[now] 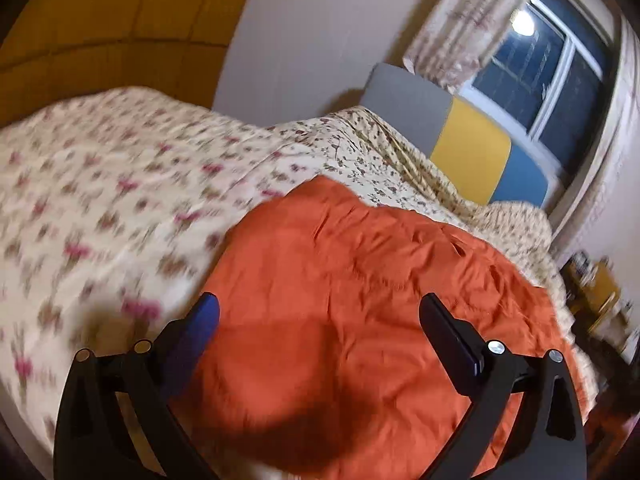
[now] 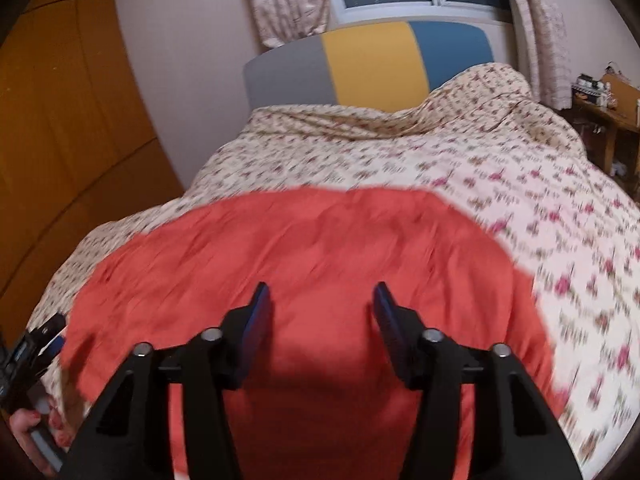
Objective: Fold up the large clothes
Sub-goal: 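Grasp the end of the folded jacket with the left gripper and lift it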
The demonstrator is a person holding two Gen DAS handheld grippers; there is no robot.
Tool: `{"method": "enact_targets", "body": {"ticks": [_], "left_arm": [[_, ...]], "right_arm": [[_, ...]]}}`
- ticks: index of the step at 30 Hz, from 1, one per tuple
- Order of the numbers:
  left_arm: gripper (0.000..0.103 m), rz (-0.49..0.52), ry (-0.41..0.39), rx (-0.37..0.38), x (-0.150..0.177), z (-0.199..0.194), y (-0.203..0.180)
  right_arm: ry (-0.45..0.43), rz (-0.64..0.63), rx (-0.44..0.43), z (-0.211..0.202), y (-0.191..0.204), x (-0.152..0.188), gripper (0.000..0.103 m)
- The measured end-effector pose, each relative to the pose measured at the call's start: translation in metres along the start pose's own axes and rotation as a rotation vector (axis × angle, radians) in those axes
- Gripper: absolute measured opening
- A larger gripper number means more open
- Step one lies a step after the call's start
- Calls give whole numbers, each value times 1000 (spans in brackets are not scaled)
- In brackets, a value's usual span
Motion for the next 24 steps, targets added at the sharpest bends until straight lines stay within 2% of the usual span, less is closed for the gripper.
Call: {"method": "enact_targets", "body": {"ticks": [1, 3, 5, 6, 8, 11, 13, 16, 24], "left_arm": [[99, -18, 1, 8, 5, -6, 5], [99, -25, -5, 24, 13, -18, 11], [97, -15, -4, 35, 21, -27, 13], [93, -14, 3, 40, 25, -30, 14], [83, -42, 36, 50, 37, -34, 21], [80, -94, 104, 65, 52, -29, 32], [72, -133, 159, 81, 57, -20, 38], [72, -186, 209, 116, 56, -6, 41], [72, -214, 195, 167, 51, 13, 25]], "right_arm": [[2, 2, -18, -3, 8, 8, 41], [15, 6, -57, -6, 22, 20, 26], [37, 1, -95, -5, 37, 32, 20], [45, -13, -105, -3, 44, 36, 18], [61, -33, -116, 3, 56, 42, 15], [79, -45, -134, 16, 68, 45, 13], [126, -49, -121, 32, 71, 50, 13], [198, -81, -61, 57, 66, 65, 12], [155, -136, -44, 67, 58, 85, 10]]}}
Point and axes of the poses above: each gripper's, at about its wrist camera, not at the fingertips, and z roughly the way its jaws point, y to its left, x to its underside, the point moved 3 cm from there along z, roughly the way its jaws point, and after that the axes turned 15 degrees about -x, right-handed, at the moved point
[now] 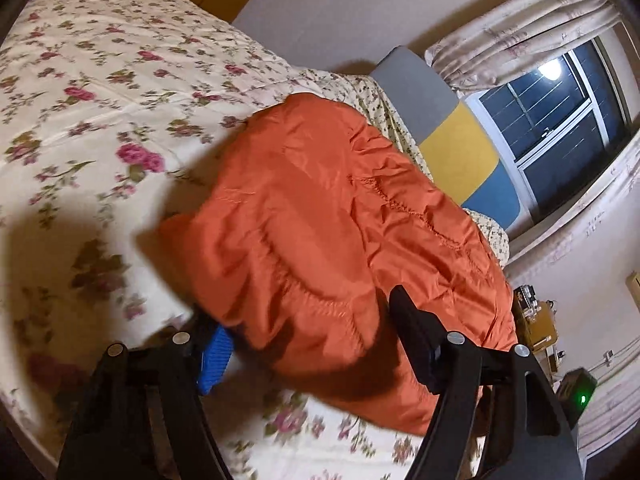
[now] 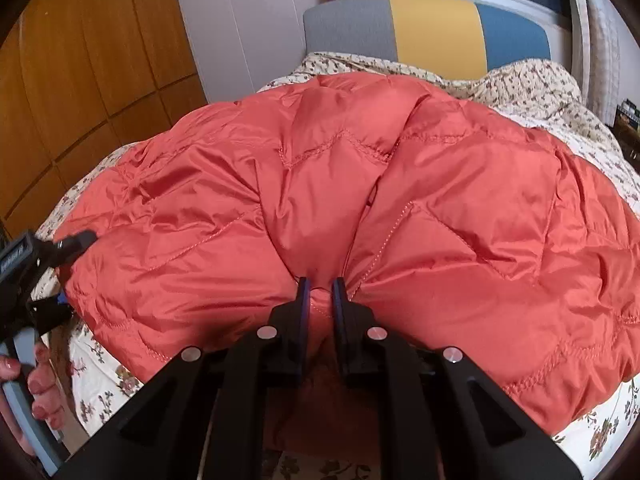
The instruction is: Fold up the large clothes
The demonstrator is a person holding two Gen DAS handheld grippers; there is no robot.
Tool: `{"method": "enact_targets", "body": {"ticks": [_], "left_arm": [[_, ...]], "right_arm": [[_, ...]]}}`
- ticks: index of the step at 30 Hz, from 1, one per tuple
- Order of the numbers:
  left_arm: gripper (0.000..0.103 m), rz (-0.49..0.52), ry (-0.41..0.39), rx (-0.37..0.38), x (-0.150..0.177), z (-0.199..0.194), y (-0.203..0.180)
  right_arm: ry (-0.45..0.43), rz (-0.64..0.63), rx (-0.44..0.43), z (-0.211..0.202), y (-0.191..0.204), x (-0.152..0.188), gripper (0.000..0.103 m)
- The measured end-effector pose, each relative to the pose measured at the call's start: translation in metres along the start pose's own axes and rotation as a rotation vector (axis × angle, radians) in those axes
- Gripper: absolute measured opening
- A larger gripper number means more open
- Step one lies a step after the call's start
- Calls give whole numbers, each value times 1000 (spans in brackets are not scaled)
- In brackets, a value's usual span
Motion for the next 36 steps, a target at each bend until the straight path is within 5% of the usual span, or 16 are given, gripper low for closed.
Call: {"method": "enact_targets", "body": {"ticks": [10, 15, 21, 24, 36], "left_arm": [[71, -323, -30, 107, -3, 3, 7], [40, -411, 21, 86, -3, 9, 13], [27, -471, 43, 137, -3, 0, 17], [24, -416, 0, 127, -9, -14, 5], [24, 103, -288, 115, -13, -87, -106]], "right_arm": [[-30, 6, -14, -3, 2, 8, 10], [-34, 8, -20, -4, 1, 8, 10], [-32, 5, -16, -4, 0, 9, 10], [-31, 10, -18, -4, -2, 9, 10], [-29, 56, -47, -5, -12, 6, 10]]}}
Point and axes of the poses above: each gripper's, at about its wrist camera, not at the fingertips, and z roughly the way its jaws point, y to its left, x to its underside, the point moved 3 cm from there along z, roughly the way its jaws point, and after that the axes turned 15 degrees about -x, right-handed, at the moved point
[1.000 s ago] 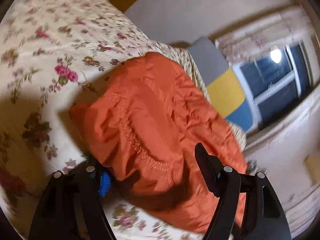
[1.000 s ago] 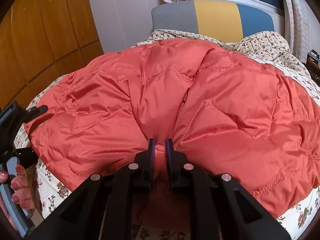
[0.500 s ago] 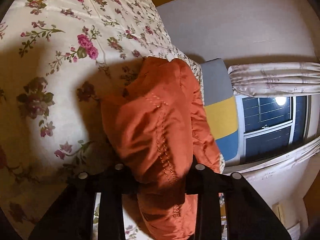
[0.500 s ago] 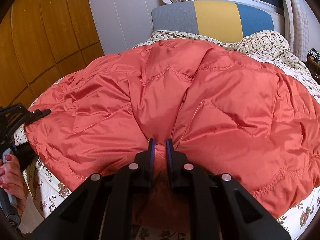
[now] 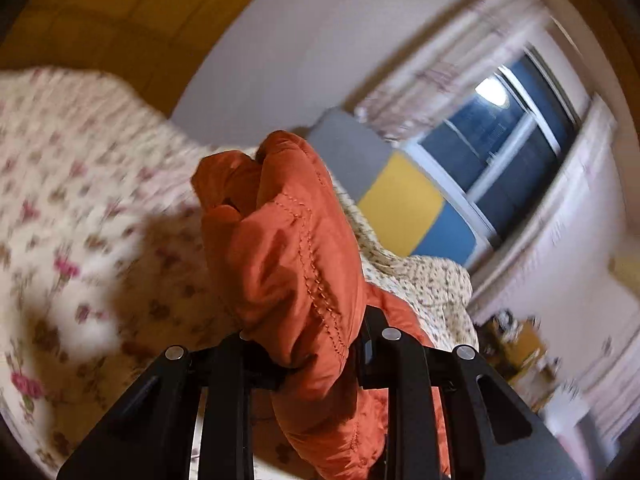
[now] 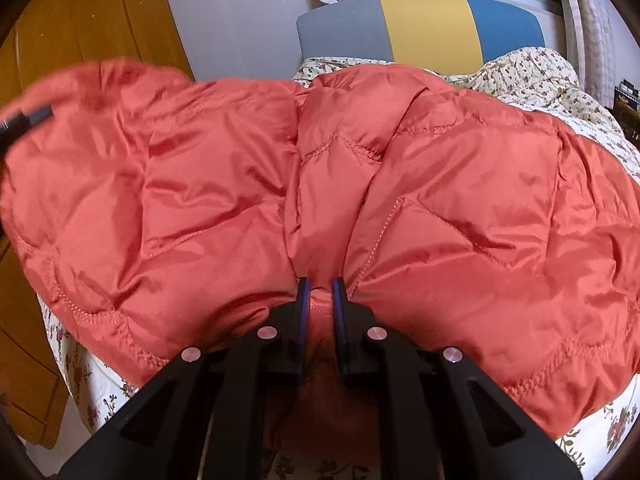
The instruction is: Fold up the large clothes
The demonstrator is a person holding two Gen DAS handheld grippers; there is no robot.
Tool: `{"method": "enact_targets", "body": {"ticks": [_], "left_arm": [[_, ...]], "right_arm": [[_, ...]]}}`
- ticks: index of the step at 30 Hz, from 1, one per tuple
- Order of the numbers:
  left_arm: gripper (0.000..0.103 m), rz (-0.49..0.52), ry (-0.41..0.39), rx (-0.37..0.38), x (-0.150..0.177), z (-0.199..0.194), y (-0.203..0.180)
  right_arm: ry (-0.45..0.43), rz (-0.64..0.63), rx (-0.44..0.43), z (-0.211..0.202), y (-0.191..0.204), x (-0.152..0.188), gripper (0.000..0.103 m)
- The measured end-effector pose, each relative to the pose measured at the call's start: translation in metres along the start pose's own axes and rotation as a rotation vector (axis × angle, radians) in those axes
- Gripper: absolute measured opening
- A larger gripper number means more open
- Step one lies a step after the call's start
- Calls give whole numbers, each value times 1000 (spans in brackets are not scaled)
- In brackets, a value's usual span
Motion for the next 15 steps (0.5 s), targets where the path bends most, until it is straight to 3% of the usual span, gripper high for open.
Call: {"method": "enact_targets", "body": {"ticks": [3, 8, 11, 15], "left_arm": [[24, 129, -45, 26, 3, -11, -34], [24, 262, -72, 62, 13, -14, -72], [24, 329, -91, 55, 18, -14, -85], [24, 394, -112, 41, 26, -14, -102]], "right_arm": [[6, 8, -3, 0, -2, -1, 10], [19, 60, -65, -11, -10, -8, 15], [-67, 88, -78, -43, -17, -12, 25], [-165, 129, -17, -89, -38, -14, 27]]}}
Point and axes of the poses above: each gripper's, at about its wrist camera, not at the fingertips, and z roughly the way its jaws point, y to its left, x to its underside, the point moved 3 cm from there along z, roughly the way its jaws point, and after that the axes turned 15 degrees about -x, right-handed, at the moved point
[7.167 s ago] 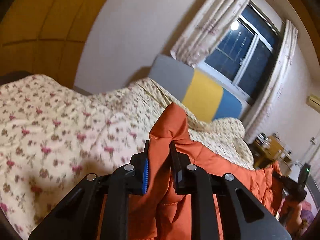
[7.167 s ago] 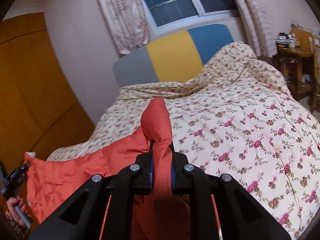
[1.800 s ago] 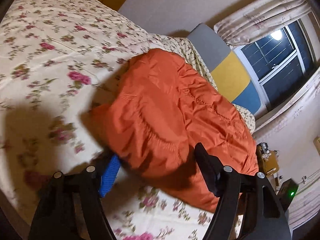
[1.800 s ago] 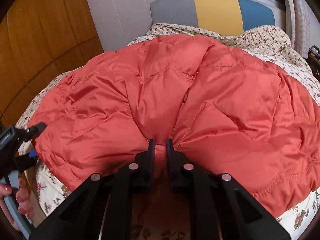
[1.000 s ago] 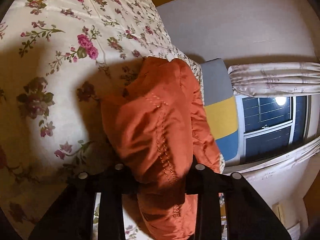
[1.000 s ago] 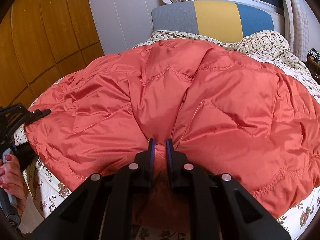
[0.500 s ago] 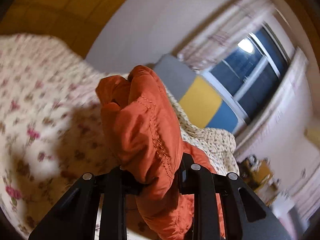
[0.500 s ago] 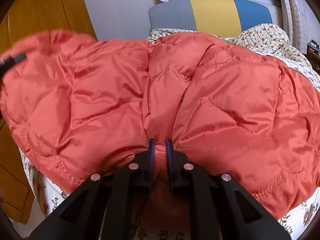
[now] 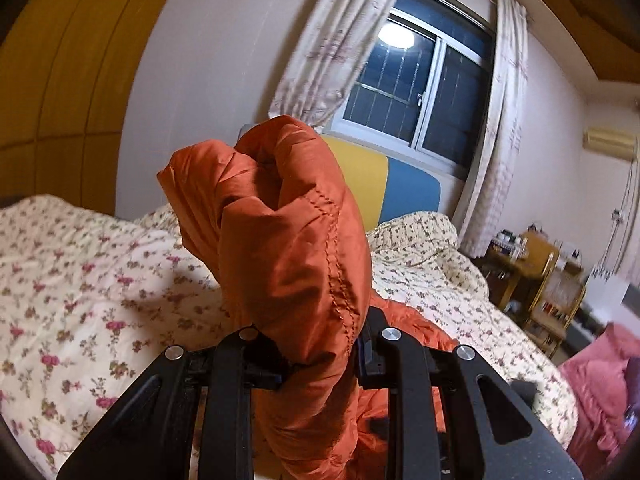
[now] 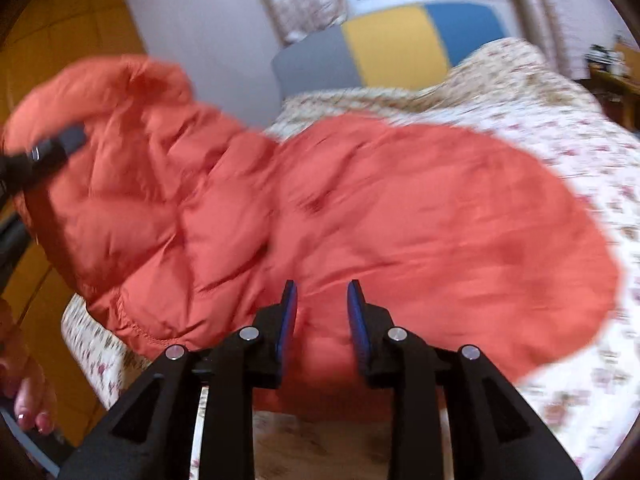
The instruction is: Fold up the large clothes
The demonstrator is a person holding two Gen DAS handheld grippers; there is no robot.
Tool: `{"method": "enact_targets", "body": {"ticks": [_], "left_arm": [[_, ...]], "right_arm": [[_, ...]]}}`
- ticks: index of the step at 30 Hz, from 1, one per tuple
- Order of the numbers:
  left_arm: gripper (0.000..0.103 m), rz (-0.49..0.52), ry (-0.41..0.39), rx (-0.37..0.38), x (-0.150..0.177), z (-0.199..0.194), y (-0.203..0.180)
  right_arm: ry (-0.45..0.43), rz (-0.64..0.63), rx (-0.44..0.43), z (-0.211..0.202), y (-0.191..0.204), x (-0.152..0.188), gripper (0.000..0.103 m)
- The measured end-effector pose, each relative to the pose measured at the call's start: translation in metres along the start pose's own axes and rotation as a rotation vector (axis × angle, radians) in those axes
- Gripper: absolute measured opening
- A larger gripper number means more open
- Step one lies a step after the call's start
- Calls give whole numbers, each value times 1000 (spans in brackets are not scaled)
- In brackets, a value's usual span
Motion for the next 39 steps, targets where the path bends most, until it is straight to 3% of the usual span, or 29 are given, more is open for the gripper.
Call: {"method": "enact_targets", "body": {"ticks": [3, 8, 16, 24, 34, 39], "left_arm": [[24, 46, -13, -1, 3, -3, -11], [24, 103, -24, 19, 8, -2, -34], [24, 187, -25, 79, 17, 3, -72], [24, 272, -14, 136, 39, 8, -110], [25, 479, 31, 200, 94, 24, -161], [42, 624, 90, 287, 139, 33, -184]], "right_arm": [[-67, 60, 58, -34, -24, -3, 27], [-95, 145, 146, -68, -60, 2, 27], [-69, 183, 174, -89, -76, 16, 25], [-90, 244, 161, -110, -91, 19, 32], [-116, 272, 158, -134, -100, 20, 34], [-131, 279, 134, -141, -99, 16, 36]]}}
Point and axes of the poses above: each gripper's, at about its wrist camera, not at the fingertips, and z roughly the way its jaws point, y to its left, x to its underside, the point moved 3 cm from there along z, roughly the way its jaws point, and after that the axes turned 15 degrees about -x, right-handed, at the moved point
